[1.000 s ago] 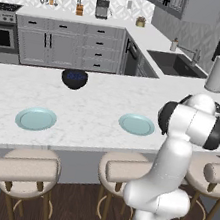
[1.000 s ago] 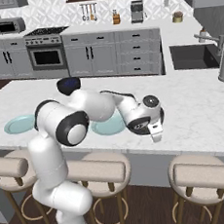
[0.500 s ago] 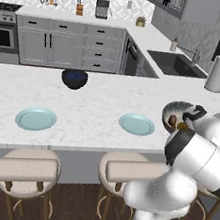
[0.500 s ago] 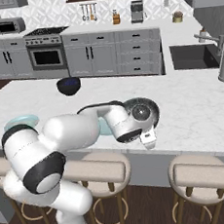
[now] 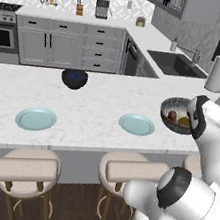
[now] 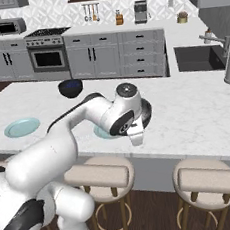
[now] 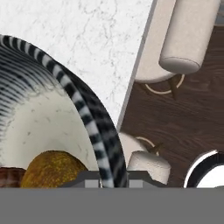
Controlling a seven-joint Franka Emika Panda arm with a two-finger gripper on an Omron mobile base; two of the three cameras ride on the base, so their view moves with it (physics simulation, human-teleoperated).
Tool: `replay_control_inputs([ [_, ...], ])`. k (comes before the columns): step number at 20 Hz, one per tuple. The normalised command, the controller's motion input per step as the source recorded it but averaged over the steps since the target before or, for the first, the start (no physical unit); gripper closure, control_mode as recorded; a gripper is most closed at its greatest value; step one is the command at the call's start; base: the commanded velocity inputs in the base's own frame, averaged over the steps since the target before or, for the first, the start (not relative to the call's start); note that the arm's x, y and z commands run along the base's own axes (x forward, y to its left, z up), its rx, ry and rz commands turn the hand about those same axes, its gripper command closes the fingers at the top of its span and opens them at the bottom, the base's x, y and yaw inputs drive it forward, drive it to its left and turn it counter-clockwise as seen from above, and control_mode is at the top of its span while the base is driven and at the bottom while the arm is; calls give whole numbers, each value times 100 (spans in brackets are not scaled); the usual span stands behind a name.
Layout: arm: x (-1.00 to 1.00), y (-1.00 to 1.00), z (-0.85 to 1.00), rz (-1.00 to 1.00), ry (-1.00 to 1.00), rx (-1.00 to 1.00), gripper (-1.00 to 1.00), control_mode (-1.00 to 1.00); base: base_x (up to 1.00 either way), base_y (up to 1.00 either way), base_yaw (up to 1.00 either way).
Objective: Pick the chicken drumstick and avocado from their plates and place them in the bowl. Then put the bowl in the fridge.
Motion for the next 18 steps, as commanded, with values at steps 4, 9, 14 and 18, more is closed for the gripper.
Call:
replay_control_inputs([
  [4, -81, 77, 31, 0, -4, 22, 100, -100, 0, 0, 0],
  [9, -48, 96, 19, 0, -5, 13, 100, -100, 0, 0, 0],
  [14, -73, 55, 22, 0, -5, 4, 100, -100, 0, 0, 0],
  [18, -72, 56, 57, 0, -4, -4, 100, -100, 0, 0, 0],
])
